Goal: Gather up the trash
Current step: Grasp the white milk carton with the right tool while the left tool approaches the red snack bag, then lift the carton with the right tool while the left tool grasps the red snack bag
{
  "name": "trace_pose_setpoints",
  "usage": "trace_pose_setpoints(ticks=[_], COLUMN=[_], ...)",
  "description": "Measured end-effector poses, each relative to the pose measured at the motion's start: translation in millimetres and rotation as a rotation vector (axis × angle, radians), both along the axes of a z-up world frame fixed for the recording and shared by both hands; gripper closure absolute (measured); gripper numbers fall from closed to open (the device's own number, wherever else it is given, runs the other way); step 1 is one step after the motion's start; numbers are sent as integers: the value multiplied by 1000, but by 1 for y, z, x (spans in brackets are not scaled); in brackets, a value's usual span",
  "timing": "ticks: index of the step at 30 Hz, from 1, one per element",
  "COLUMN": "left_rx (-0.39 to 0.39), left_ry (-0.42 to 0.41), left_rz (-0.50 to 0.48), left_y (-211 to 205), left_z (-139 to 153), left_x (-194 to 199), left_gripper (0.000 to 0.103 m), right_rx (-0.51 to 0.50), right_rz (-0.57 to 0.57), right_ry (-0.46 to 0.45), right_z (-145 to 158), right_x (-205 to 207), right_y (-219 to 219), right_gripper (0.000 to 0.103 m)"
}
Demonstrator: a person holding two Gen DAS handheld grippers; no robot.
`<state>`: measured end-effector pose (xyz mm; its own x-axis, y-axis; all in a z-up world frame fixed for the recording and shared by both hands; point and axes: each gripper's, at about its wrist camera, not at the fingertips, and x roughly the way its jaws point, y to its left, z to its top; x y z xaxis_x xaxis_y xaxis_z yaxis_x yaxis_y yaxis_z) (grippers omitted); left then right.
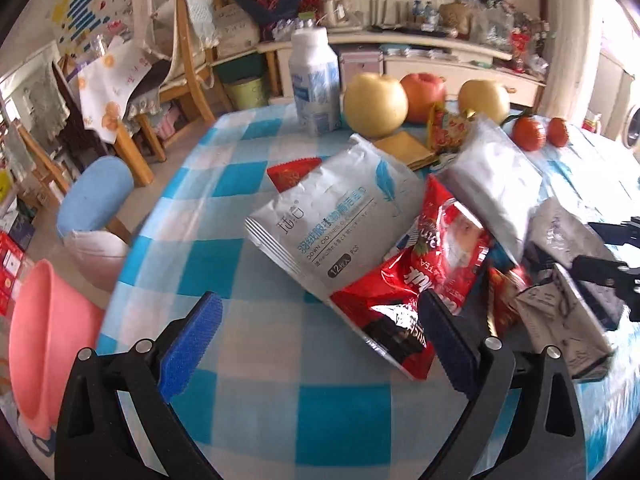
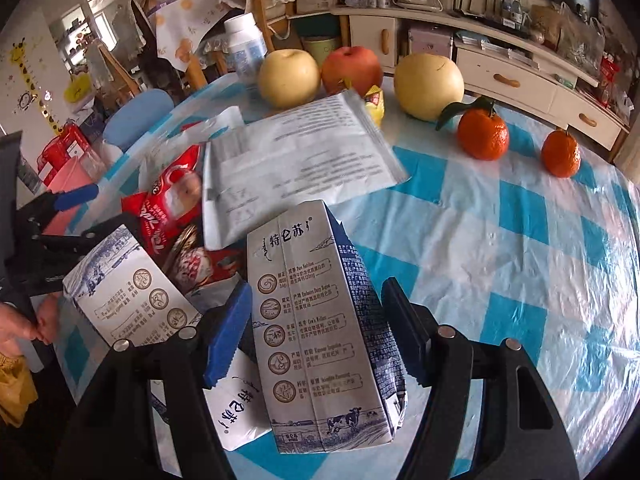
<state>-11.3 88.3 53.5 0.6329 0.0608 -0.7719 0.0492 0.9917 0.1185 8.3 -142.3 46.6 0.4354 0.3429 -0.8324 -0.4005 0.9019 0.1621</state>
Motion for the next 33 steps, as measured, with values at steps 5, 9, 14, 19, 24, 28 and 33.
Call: trace_pose_setpoints(ticks=[5, 9, 14, 19, 24, 28, 33], left_rx=[-45, -59, -16, 123, 241, 234, 181], left_ry=[-57, -87, -74, -61, -62, -49, -43], left_rz=[-105, -162, -232, -312, -394, -369, -342], left_y=[1, -1, -11, -33, -54, -52, -45], left_z=[19, 23, 11, -10, -27, -33, -31], left_x=[-34, -42, -20, -9, -3, 9, 15], left_gripper=[6, 6, 6, 6, 6, 6, 20], right_rx=[-44, -81, -114, -161, -200, -208, -195], right_rz=[-19, -51, -102, -119, -88, -69, -54], right_ry=[21, 18, 2, 18, 42, 23, 35], right_z=[-2, 0, 7, -2, -16, -14, -14], right_x=[-13, -20, -30, -33, -32, -29, -26], right_y=[7, 6, 3, 1, 7, 13, 17], right_gripper=[25, 21, 17, 16, 16, 16, 33])
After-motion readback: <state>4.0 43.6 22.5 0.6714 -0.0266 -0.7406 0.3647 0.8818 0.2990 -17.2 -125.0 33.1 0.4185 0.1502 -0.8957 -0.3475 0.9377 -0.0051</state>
